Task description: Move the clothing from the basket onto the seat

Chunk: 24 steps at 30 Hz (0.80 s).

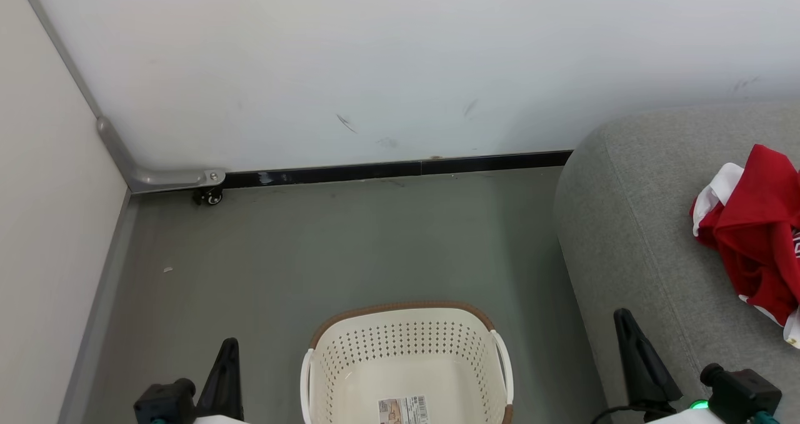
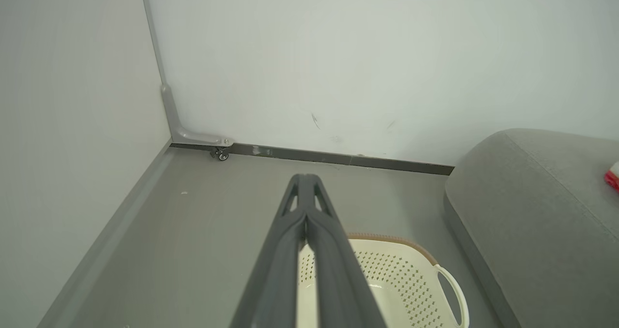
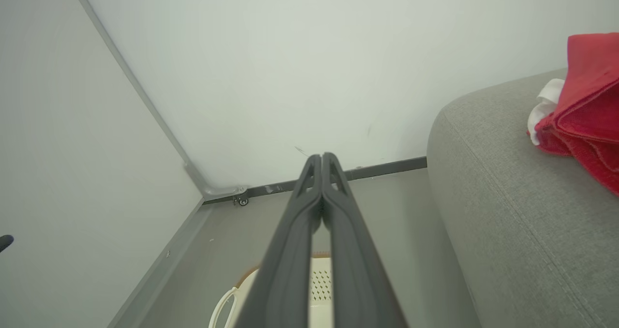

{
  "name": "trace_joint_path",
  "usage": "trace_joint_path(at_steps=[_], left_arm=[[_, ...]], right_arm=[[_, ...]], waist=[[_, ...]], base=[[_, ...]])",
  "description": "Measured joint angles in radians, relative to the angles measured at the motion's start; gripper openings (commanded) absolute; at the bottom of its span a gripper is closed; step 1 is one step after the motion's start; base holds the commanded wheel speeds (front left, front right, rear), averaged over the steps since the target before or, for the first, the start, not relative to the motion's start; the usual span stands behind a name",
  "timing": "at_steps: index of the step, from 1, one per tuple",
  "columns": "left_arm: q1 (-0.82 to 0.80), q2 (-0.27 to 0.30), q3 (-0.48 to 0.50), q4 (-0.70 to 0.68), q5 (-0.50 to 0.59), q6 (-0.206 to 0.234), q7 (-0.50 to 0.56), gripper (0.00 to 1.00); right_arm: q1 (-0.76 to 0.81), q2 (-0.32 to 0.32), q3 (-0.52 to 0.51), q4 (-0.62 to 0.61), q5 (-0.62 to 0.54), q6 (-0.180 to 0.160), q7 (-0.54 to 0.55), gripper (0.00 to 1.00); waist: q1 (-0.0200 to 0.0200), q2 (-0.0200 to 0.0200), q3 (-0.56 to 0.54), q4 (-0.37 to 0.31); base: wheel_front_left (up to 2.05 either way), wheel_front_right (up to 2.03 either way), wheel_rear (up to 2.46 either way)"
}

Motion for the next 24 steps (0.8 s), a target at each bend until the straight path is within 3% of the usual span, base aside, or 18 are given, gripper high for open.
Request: trace_joint_path(at_steps=[10,24], left_arm=[[0.000,-0.016,0.040,-0.010,-0.160,-0.040,0.037,0.00],[0.000,-0.035,0.095,-0.021,-0.351,-0.099,0.089,0.00]], right_arm=[[-0.002,0.000,-0.018,-0.001,0.183,0.000,0.021,0.00],[-0.010,-0.012,-0.027,0.004,0.401,0.000,0.057,0.00]], waist=[[0.0016,0.0000,0.001,0.000],[0.0146,0.0000,-0.007,-0.001]], base=[[0.00,0.00,0.00],[0.00,0.00,0.00]])
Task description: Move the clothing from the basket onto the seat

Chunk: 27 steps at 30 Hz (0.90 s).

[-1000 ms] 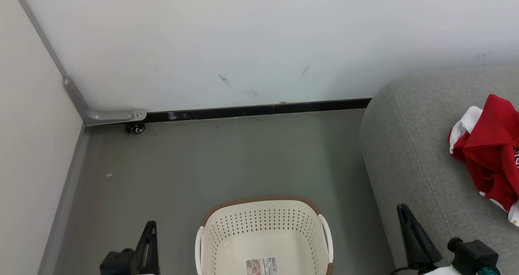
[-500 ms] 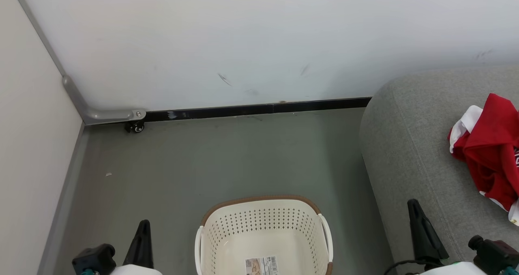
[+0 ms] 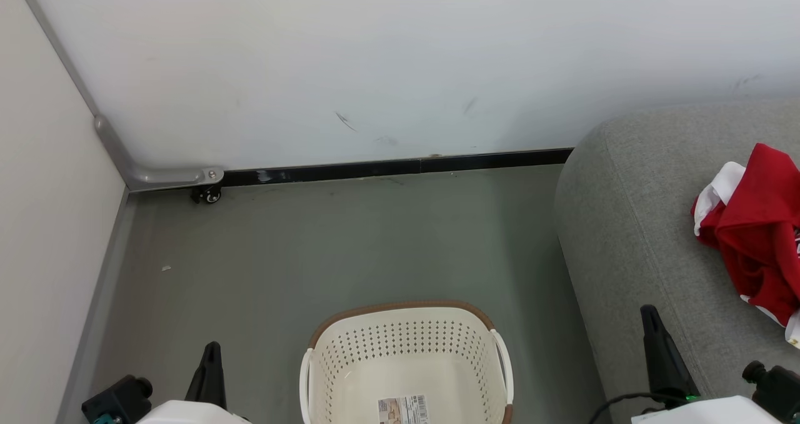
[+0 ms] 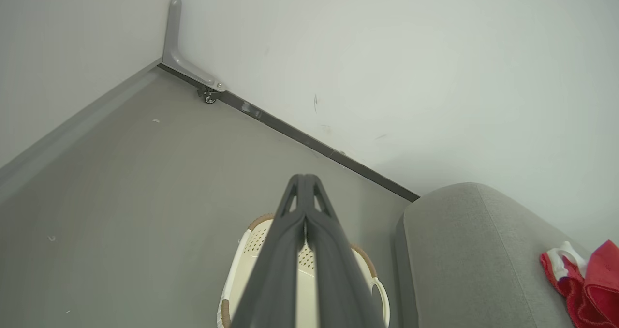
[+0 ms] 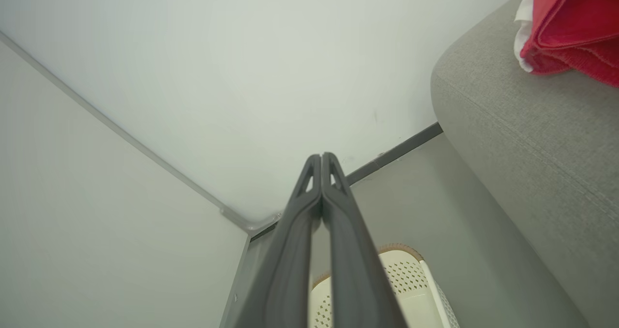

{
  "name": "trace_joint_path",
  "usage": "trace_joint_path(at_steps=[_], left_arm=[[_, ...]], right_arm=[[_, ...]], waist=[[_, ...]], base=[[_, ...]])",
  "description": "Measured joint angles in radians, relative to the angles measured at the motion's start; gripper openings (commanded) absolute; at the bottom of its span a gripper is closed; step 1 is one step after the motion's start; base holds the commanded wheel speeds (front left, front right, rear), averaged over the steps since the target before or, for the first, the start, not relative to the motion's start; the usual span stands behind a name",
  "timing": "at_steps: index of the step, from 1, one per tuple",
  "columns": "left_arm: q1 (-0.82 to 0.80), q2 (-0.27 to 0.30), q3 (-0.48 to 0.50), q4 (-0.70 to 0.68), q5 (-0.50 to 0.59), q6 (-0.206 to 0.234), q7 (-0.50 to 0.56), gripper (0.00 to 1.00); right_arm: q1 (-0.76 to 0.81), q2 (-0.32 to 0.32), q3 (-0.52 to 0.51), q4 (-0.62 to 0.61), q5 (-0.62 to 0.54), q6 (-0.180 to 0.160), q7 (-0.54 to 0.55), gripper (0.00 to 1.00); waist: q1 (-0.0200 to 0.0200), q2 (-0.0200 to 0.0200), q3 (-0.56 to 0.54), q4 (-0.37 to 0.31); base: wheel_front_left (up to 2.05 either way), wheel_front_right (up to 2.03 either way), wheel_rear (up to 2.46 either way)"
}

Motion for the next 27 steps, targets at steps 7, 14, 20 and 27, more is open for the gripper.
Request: trace_joint_path(at_steps=[7,14,20,27], left_arm=[[-0.001,-0.008,0.026,-0.003,-0.096,-0.030,0.025,0.00],[-0.002,-0.015,0.053,-0.004,-0.192,-0.061,0.045,0.00],[-0.005,-0.020,0.075,-0.004,-0.273,-0.081,0.071,0.00],[-0.007,-0.029,0.102,-0.002,-0.371,-0.115,0.093,0.00]], right_arm=[[-0.018,-0.008,-0.003,0.007,0.110,0.000,0.015,0.00],[-0.035,-0.016,-0.007,0.020,0.218,0.000,0.035,0.00],[-0.050,-0.021,-0.011,0.029,0.310,0.000,0.046,0.00],[-0.064,-0.026,-0.015,0.039,0.418,0.000,0.066,0.00]], waist=[[0.0027,0.0000,-0.004,-0.001],[0.0009,0.0000,-0.004,-0.001],[-0.0043,0.0000,0.000,-0.002],[-0.0102,0.0000,0.007,-0.002]], base=[[0.00,0.00,0.00],[0.00,0.00,0.00],[0.00,0.00,0.00],[0.00,0.00,0.00]])
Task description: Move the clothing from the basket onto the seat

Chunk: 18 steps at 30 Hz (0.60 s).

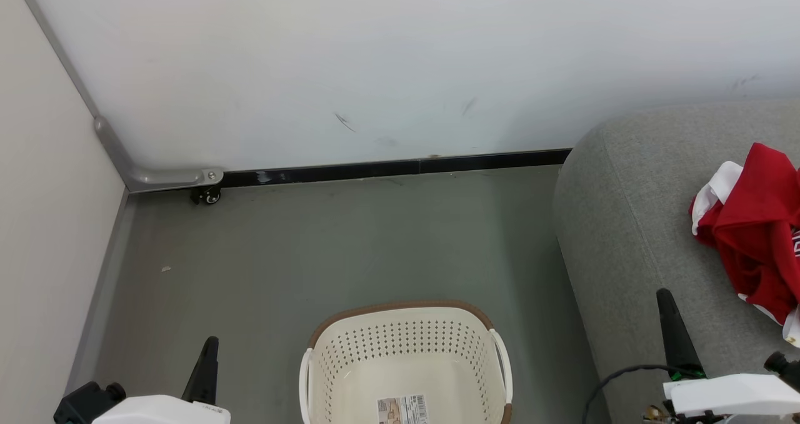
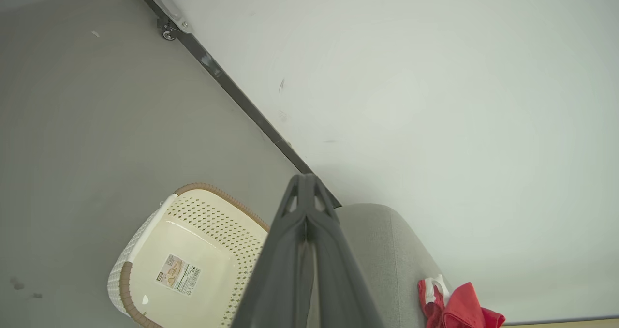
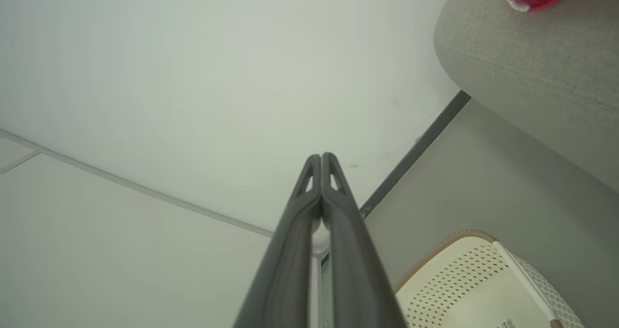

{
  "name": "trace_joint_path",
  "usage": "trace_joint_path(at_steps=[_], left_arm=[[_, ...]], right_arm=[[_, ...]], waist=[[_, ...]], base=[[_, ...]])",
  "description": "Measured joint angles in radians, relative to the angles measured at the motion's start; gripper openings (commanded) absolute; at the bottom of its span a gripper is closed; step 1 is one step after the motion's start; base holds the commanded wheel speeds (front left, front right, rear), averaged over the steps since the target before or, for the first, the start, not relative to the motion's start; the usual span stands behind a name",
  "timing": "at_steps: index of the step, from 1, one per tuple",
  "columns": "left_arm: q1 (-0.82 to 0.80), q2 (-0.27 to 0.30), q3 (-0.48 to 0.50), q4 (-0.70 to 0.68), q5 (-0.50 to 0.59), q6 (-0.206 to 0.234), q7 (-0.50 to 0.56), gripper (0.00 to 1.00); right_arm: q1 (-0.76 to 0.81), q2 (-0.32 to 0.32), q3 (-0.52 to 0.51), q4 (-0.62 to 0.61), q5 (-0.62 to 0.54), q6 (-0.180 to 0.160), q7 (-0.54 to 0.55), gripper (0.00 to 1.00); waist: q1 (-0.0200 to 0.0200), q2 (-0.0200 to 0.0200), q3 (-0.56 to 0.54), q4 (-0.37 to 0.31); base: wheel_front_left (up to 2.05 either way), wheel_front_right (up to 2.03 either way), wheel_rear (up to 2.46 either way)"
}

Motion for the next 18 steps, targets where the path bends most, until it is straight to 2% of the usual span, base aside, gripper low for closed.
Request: trace_joint_path(at_steps=[6,18], left_arm=[[-0.016,-0.010,0.022,0.003,-0.081,-0.026,0.020,0.00],[-0.027,-0.023,0.067,0.009,-0.247,-0.082,0.061,0.00]], right_arm=[[-0.025,-0.007,-0.003,0.010,0.092,0.000,0.009,0.00],[-0.056,-0.017,-0.008,0.021,0.276,0.000,0.031,0.00]], waist=[[-0.0025,0.0000,0.005,-0.001],[-0.0034,0.0000,0.011,-0.002]], base=[[0.00,0.00,0.00],[0.00,0.00,0.00]])
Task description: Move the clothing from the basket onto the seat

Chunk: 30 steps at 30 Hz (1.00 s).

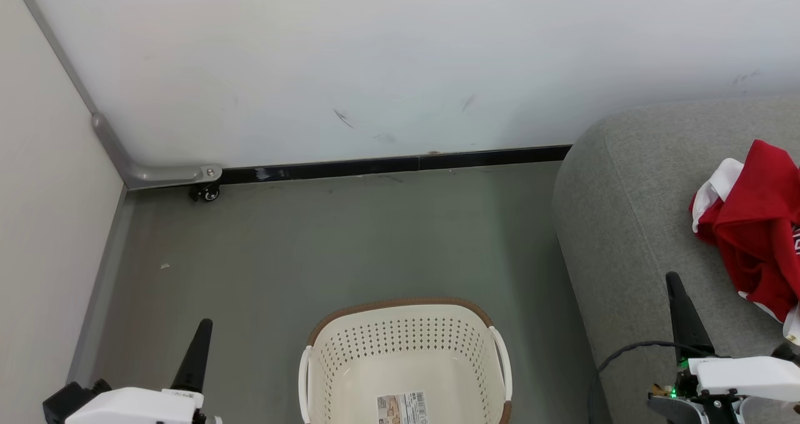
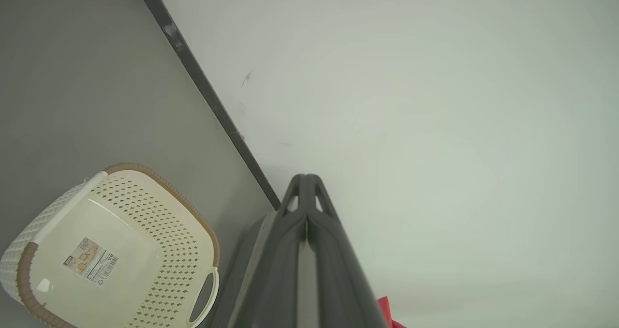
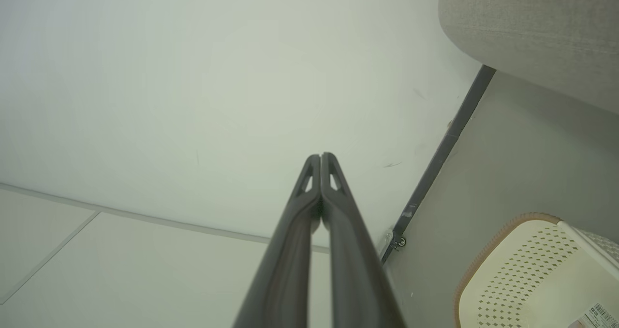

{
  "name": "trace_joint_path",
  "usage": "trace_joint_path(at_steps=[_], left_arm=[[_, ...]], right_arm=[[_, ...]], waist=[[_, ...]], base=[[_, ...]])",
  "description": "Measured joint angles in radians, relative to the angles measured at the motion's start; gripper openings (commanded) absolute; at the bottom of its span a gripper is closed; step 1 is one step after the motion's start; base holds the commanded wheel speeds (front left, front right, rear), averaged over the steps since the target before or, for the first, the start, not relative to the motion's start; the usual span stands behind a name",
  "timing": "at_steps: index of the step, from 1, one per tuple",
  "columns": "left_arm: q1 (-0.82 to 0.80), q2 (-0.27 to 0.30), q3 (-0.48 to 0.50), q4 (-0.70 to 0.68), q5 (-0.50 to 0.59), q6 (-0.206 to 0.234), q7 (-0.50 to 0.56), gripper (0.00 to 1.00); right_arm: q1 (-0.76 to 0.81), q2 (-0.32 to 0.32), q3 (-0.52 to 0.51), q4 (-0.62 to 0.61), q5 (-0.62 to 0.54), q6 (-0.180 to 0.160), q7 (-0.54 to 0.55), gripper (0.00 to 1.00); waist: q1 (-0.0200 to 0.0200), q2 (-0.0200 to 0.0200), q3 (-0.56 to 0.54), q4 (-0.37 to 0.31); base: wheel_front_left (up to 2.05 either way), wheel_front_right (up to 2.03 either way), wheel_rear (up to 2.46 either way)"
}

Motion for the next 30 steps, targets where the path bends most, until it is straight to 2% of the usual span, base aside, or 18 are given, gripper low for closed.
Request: trace_joint_path(at_steps=[19,30], left_arm=[[-0.032,-0.025,0.070,0.011,-0.256,-0.087,0.058,0.00],[-0.032,-0.027,0.074,0.017,-0.260,-0.092,0.058,0.00]], right_arm=[[-0.043,-0.014,-0.008,0.021,0.286,0.000,0.041,0.00],[-0.043,-0.014,-0.009,0.025,0.293,0.000,0.041,0.00]], waist=[[-0.0005,0.0000,0.004,-0.002],[-0.0006,0.0000,0.004,-0.002]], base=[[0.00,0.00,0.00],[0.00,0.00,0.00]])
